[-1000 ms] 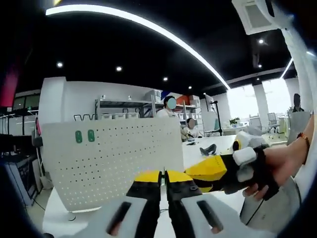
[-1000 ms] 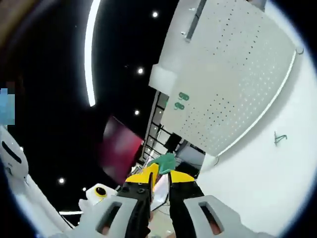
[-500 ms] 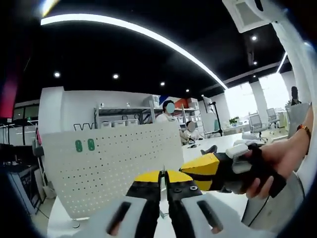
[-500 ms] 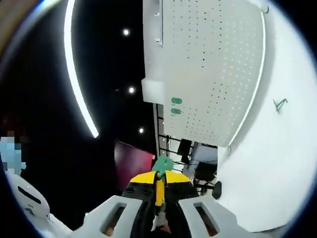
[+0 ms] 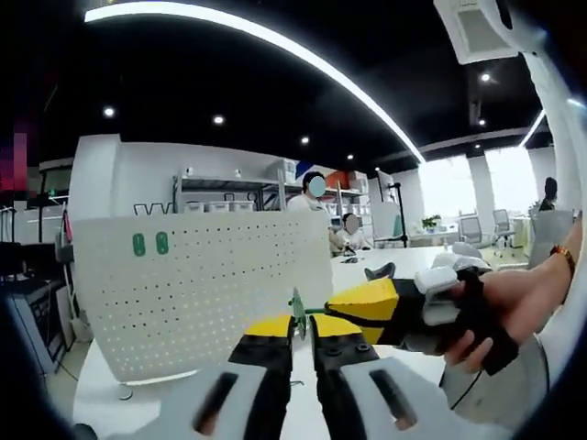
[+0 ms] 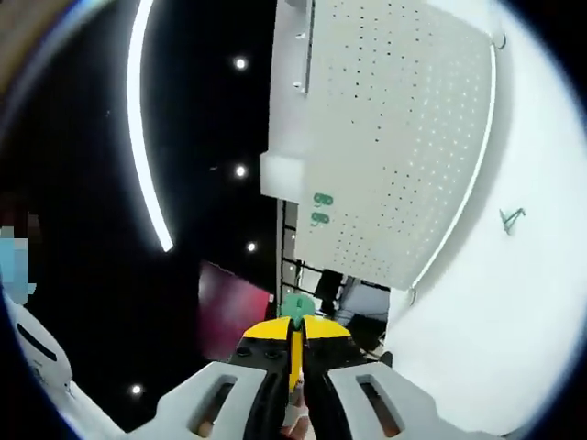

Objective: Insert the hook assembly into the mounting plate slot until the hook locks in place.

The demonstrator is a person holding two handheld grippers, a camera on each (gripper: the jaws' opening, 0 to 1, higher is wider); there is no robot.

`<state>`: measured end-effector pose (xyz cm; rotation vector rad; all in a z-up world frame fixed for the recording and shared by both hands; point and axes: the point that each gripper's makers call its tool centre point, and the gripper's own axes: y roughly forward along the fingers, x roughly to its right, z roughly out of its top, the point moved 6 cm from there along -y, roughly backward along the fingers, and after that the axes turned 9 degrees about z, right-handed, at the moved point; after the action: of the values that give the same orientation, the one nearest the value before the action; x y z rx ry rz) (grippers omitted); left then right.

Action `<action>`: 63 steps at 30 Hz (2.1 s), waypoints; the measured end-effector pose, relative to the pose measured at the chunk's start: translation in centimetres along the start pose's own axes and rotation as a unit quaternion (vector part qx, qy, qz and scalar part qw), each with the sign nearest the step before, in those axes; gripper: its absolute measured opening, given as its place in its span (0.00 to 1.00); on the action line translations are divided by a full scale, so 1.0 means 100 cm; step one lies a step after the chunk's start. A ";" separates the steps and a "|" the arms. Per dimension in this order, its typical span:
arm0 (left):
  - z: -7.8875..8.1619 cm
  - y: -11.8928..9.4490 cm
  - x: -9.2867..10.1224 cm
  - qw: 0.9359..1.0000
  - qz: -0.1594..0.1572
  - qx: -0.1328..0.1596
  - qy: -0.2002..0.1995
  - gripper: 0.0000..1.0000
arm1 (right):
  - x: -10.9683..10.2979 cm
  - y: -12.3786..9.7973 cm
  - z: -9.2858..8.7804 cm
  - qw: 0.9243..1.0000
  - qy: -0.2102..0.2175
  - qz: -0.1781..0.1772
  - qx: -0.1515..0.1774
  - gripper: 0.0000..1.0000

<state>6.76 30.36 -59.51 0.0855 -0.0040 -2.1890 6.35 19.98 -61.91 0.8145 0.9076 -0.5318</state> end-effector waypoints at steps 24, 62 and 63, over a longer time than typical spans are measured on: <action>0.002 -0.004 -0.004 1.000 -0.010 0.008 0.013 0.02 | -0.002 0.002 -0.006 0.997 -0.051 0.005 -0.055 0.02; -0.014 -0.004 -0.002 0.999 0.004 -0.045 -0.027 0.11 | 0.007 0.009 0.011 0.978 -0.164 -0.030 -0.122 0.01; -0.014 -0.003 -0.001 0.999 0.005 -0.046 -0.027 0.12 | 0.008 0.009 0.012 0.976 -0.174 -0.035 -0.126 0.01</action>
<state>6.64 30.70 -60.96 -0.0249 0.0658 -2.1770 8.00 19.49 -61.74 0.4424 0.6634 -0.5852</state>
